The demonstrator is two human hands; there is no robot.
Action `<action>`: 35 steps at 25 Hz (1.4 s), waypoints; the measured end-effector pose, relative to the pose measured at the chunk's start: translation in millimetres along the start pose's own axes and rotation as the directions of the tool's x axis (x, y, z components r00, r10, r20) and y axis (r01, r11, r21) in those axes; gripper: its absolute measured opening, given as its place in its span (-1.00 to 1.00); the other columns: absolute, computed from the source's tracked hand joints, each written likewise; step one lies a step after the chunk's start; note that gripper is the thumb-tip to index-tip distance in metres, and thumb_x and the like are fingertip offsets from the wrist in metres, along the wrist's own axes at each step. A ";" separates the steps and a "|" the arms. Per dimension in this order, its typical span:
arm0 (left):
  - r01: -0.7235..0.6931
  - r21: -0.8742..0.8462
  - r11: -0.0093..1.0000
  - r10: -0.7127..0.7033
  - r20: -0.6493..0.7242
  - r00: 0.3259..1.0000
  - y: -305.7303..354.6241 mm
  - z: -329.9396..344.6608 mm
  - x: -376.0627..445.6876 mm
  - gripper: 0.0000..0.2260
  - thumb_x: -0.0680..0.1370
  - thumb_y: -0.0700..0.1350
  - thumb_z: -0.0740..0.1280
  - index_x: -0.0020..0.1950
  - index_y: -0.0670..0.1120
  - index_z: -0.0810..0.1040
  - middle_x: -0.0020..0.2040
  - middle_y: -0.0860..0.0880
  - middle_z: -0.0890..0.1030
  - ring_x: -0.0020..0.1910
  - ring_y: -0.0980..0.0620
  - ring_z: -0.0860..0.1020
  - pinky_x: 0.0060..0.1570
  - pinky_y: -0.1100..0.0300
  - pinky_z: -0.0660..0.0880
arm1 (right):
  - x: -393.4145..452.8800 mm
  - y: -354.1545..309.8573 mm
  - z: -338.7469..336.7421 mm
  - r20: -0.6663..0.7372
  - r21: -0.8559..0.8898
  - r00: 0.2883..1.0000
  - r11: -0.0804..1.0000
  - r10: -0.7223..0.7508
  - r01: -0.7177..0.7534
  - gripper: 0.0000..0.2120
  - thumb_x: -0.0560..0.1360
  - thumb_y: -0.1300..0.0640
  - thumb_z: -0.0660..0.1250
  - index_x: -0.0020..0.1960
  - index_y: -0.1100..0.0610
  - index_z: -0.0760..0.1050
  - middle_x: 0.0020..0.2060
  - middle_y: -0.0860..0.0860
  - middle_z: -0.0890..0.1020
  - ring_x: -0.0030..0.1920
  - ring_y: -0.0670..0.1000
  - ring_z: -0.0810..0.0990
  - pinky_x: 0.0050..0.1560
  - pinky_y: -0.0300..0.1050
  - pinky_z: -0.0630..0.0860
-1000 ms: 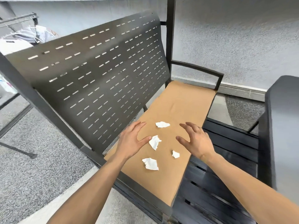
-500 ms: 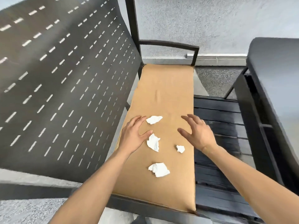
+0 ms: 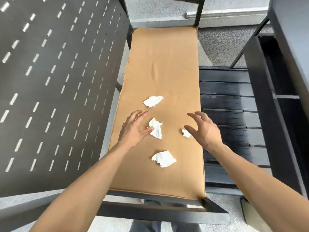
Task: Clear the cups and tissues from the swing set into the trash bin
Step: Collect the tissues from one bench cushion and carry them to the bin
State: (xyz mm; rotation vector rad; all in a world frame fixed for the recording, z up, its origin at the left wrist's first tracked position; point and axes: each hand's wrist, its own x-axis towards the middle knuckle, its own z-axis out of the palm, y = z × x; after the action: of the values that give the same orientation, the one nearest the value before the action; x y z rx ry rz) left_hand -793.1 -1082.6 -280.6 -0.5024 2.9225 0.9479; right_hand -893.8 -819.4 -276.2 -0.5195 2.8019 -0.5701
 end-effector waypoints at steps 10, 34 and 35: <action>-0.099 0.289 0.952 0.013 0.284 0.959 -49.5 93.8 47.9 -0.40 0.52 0.13 0.34 0.51 0.21 0.17 0.56 0.04 0.08 0.48 -0.06 0.17 0.27 -0.01 0.34 | 22.0 45.9 99.1 0.185 -0.042 0.976 0.993 0.114 -0.108 -0.63 0.54 -0.11 0.24 0.33 -0.16 0.42 0.38 0.01 0.36 0.27 0.12 0.42 0.07 0.08 0.51; -0.041 0.043 0.998 0.039 0.039 0.998 -88.0 94.2 149.2 -0.83 0.47 -0.30 0.35 -0.06 -0.08 0.65 0.24 0.02 0.49 0.09 0.00 0.53 0.08 0.16 0.46 | 20.8 -0.3 133.6 0.620 0.210 0.684 0.921 -0.384 0.327 -0.17 0.37 0.31 0.43 0.43 -0.30 0.20 0.51 -0.27 -0.02 -0.11 -0.16 0.48 0.02 -0.20 0.46; -0.041 0.060 0.997 0.037 0.068 0.997 -85.6 93.5 161.9 -0.83 0.47 -0.31 0.34 -0.07 -0.07 0.65 0.32 0.01 0.45 0.18 -0.01 0.51 0.13 0.15 0.46 | 18.3 -3.8 134.0 0.652 0.212 0.636 0.905 -0.413 0.370 -0.16 0.37 0.32 0.40 0.43 -0.31 0.17 0.51 -0.29 -0.05 -0.08 -0.14 0.50 -0.01 -0.19 0.48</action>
State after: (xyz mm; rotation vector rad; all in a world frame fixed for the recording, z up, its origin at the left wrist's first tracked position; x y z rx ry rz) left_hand -926.4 -1141.6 -425.5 -0.4039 2.9007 0.8589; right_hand -870.0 -874.2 -397.6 -1.0918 1.9495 -0.4114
